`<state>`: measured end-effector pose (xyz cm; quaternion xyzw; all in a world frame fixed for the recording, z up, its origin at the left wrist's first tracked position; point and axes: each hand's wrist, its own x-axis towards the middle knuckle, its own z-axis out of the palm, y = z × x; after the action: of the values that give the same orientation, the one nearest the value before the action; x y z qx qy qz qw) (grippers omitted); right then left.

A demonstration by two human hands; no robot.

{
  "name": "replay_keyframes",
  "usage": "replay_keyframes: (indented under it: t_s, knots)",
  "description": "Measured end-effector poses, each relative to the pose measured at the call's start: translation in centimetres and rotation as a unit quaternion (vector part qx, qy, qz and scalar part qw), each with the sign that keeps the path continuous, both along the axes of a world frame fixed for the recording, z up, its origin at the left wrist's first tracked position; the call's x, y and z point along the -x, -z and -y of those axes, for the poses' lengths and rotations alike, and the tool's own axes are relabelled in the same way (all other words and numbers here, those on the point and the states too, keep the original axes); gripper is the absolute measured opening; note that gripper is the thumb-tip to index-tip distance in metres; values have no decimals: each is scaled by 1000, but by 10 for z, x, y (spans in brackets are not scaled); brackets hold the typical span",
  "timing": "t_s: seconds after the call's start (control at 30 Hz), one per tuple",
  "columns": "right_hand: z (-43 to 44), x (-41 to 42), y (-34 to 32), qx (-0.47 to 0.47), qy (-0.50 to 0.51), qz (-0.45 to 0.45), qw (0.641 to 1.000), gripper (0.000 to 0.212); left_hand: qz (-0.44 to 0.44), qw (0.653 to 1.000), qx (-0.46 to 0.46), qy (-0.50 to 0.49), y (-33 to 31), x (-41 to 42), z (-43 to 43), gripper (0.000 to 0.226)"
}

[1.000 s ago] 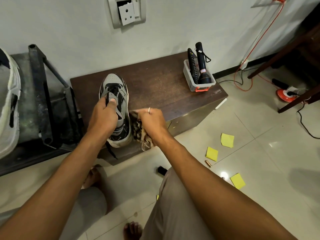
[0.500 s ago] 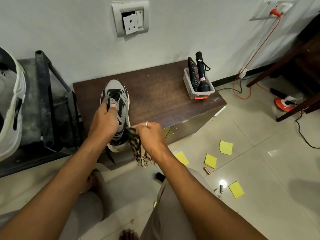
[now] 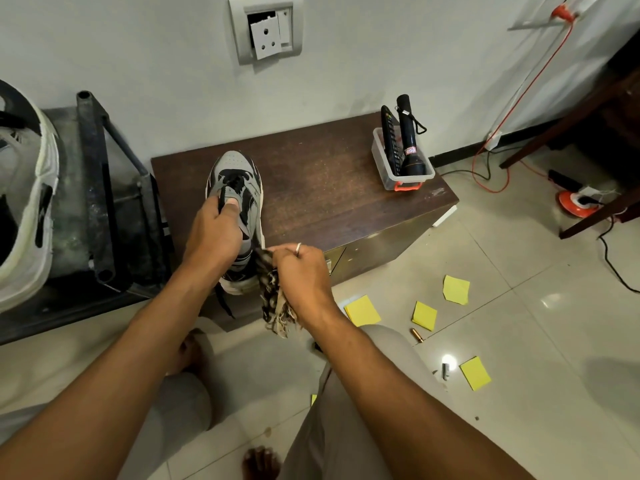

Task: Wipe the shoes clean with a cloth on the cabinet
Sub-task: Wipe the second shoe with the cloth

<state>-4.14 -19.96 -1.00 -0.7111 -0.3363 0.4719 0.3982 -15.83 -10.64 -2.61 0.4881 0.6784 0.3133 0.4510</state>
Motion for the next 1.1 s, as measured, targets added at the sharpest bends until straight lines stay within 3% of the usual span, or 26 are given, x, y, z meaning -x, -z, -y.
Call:
replay_keyframes:
  t_s: [0.17, 0.4, 0.47, 0.57, 0.67, 0.83, 1.0, 1.1]
  knots:
    - [4, 21, 5, -21, 9, -8, 1000, 28, -10, 1000, 0, -6, 0, 1, -1, 52]
    - [-5, 5, 7, 55, 76, -138, 986, 26, -13, 1000, 8, 4, 0, 2, 0, 56]
    - [-7, 4, 8, 14, 92, -98, 991, 23, -13, 1000, 7, 5, 1, 2, 0, 55]
    - [0, 16, 1, -53, 9, -5, 999, 35, -21, 1000, -1, 2, -2, 1, 0, 55]
    - [10, 21, 5, -62, -49, 19, 997, 45, -33, 999, -6, 0, -2, 1, 1, 51]
    - [24, 14, 7, -64, -102, 128, 984, 25, -36, 999, -3, 3, -3, -3, 2, 47]
    - [8, 8, 19, -86, -1, 151, 985, 23, -4, 1000, 4, 1, -3, 0, 1, 44]
    - [4, 18, 17, -103, -60, 178, 977, 40, -11, 1000, 1, -1, -5, 1, 2, 43]
